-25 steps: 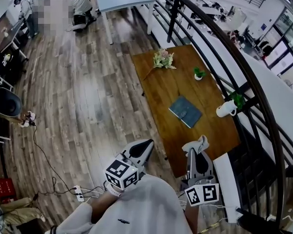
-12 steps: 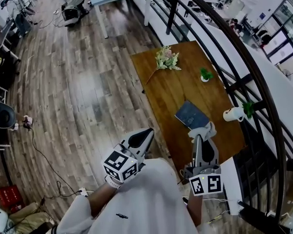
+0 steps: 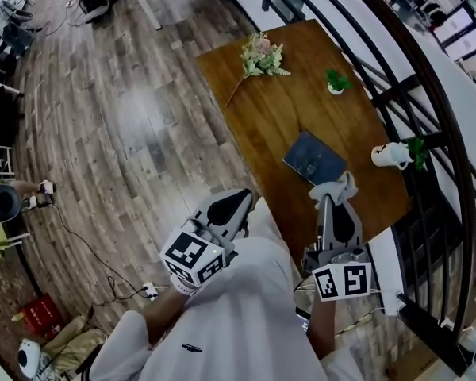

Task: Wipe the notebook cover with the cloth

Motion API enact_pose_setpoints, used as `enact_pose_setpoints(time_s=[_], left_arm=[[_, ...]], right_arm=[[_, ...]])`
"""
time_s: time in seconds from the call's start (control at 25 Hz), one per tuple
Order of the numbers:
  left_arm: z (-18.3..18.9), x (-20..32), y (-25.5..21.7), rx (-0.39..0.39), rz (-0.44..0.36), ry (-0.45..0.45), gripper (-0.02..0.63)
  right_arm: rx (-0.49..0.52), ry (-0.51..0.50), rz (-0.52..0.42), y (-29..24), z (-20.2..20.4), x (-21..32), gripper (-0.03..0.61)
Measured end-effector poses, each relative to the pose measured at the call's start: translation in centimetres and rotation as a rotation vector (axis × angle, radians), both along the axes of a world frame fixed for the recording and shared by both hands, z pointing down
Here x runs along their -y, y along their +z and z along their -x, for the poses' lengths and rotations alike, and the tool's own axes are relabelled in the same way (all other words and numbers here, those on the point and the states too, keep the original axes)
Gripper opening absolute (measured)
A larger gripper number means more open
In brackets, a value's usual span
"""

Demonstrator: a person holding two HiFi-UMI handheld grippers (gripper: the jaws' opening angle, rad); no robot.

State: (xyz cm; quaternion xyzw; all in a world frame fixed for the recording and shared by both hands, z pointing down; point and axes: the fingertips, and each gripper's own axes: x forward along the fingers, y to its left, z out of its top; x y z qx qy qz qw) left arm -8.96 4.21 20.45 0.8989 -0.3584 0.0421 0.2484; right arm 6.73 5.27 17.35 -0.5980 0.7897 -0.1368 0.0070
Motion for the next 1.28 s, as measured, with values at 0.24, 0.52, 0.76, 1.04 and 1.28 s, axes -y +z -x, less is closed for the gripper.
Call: enact_pose_setpoints(time_s=[0.24,0.52,0.76,1.04,1.28], left_arm=[[-2.8,3.8,3.0,0.039,0.031,0.021,0.02],[-4.9,6.4,6.1,0.041,0.083,0.026,0.02],[-5.9,6.4,8.6,0.049,0.144,0.028,0.02],[-7.1,7.9,11.6,0.077,0.173,0.038,0.02],[-7.7,8.9,13.5,0.082,0.197,0.037,0.02]], right_arm=[[0.029,-0.015,0.081,4.3,-2.4,4.5,0.041],[0.045,-0.033,0.163,8.5,-3.5,8.8,0.043],[0.047,-0.077,0.202,10.7,-3.5,9.4,0.043],[0.066,-0.096,0.25,14.0,-4.4,12.7,0.043],[0.092,-0.104,0.307,17.5,-4.7,14.7,0.042]])
